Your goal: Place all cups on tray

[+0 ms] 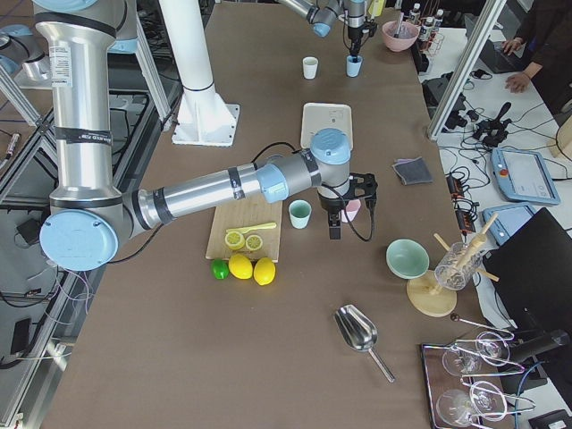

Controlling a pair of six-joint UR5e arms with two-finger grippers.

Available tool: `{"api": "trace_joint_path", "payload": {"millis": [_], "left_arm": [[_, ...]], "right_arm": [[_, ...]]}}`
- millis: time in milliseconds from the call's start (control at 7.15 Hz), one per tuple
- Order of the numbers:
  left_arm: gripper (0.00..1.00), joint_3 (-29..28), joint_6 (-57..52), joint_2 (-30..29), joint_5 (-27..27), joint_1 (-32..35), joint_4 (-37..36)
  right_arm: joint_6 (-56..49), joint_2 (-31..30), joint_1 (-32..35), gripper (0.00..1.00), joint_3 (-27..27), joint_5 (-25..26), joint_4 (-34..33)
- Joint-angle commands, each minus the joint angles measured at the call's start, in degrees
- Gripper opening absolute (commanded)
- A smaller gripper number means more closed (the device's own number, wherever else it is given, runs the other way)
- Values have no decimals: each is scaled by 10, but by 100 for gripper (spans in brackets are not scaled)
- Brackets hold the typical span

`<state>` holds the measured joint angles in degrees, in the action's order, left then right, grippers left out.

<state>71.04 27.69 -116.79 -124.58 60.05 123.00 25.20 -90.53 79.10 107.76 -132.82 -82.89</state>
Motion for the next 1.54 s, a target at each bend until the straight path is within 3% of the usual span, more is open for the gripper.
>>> {"api": "trace_joint_path", "payload": {"millis": [0,140,419,699,839,1398], "left_arm": [[0,57,12,-20,-2,2,-74],[0,121,74,-32,-2,-7,-139],[0,187,221,-47,8,-97,-159],[0,154,307,-113,104,-190,-159],[0,119,312,-138,108,-194,-155],[0,95,307,-142,122,-194,-137]], "right_arm": [[0,-2,0,100,1,-1,0],[1,-3,0,100,0,-1,1],[2,-6,-4,100,-4,4,0],[21,-4,-14,100,-4,2,1],[22,-3,-17,100,-4,2,1],[21,-3,-18,100,-2,0,1]]}}
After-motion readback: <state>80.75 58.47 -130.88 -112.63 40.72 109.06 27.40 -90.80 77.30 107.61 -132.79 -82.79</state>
